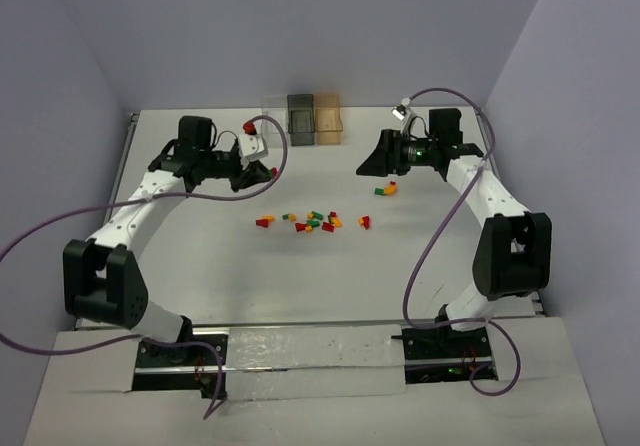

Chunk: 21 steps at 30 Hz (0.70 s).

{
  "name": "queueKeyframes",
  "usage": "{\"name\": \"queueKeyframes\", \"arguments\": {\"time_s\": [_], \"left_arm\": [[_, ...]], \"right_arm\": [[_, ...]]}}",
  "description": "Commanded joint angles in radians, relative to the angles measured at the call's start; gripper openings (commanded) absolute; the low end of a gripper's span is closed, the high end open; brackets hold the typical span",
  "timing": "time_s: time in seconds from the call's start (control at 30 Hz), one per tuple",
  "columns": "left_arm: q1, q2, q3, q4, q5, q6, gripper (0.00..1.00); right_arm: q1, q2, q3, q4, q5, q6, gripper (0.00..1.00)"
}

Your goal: Sort the legos into containers by color

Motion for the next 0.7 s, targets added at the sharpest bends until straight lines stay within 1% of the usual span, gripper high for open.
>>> {"name": "queueKeyframes", "arguments": {"time_s": [0.0, 0.07, 0.1, 0.13, 0.17, 0.2, 0.23, 0.27, 0.3, 0.33, 0.37, 0.4, 0.5, 0.53, 0.6, 0.67], "left_arm": [[-0.094, -0.098, -0.034, 0.072, 0.078, -0.258, 0.0], [-0.106, -0.125, -0.045, 0.088, 0.098, -0.332, 0.0], [-0.112, -0.161, -0.067, 0.131, 0.105, -0.4, 0.0], [-0.125, -0.201, -0.106, 0.202, 0.095, -0.505, 0.0], [-0.14, -0.223, -0.132, 0.236, 0.078, -0.576, 0.0], [-0.151, -0.243, -0.134, 0.262, 0.069, -0.608, 0.0], [-0.167, -0.264, -0.146, 0.281, 0.058, -0.643, 0.0], [-0.195, -0.295, -0.157, 0.302, 0.047, -0.694, 0.0], [-0.211, -0.314, -0.168, 0.319, 0.041, -0.734, 0.0], [-0.224, -0.335, -0.177, 0.352, 0.038, -0.797, 0.0], [-0.235, -0.357, -0.188, 0.382, 0.033, -0.849, 0.0], [-0.243, -0.374, -0.201, 0.402, 0.025, -0.872, 0.0], [-0.252, -0.407, -0.231, 0.505, 0.01, -0.976, 0.0], [-0.252, -0.417, -0.245, 0.517, 0.013, -0.994, 0.0], [-0.252, -0.427, -0.265, 0.535, 0.009, -1.021, 0.0], [-0.253, -0.436, -0.289, 0.547, 0.007, -1.033, 0.0]], "right_arm": [[0.024, 0.029, -0.011, 0.167, -0.333, 0.244, 0.91], [0.036, 0.025, -0.035, 0.284, -0.368, 0.332, 0.91], [0.054, 0.021, -0.049, 0.362, -0.385, 0.438, 0.91], [0.072, 0.012, -0.077, 0.49, -0.4, 0.539, 0.91], [0.083, 0.008, -0.101, 0.587, -0.405, 0.598, 0.91], [0.094, 0.005, -0.109, 0.624, -0.413, 0.661, 0.91], [0.111, 0.004, -0.143, 0.784, -0.422, 0.753, 0.89], [0.137, 0.008, -0.172, 0.926, -0.436, 0.927, 0.88], [0.155, 0.013, -0.203, 1.111, -0.44, 1.046, 0.87], [0.168, 0.026, -0.22, 1.232, -0.442, 1.157, 0.86], [0.184, 0.039, -0.223, 1.288, -0.443, 1.238, 0.86], [0.202, 0.046, -0.224, 1.335, -0.443, 1.277, 0.84], [0.252, 0.074, -0.218, 1.399, -0.437, 1.332, 0.78], [0.263, 0.082, -0.218, 1.431, -0.437, 1.39, 0.77], [0.294, 0.111, -0.212, 1.555, -0.445, 1.495, 0.75], [0.321, 0.118, -0.208, 1.609, -0.449, 1.534, 0.72]]}}
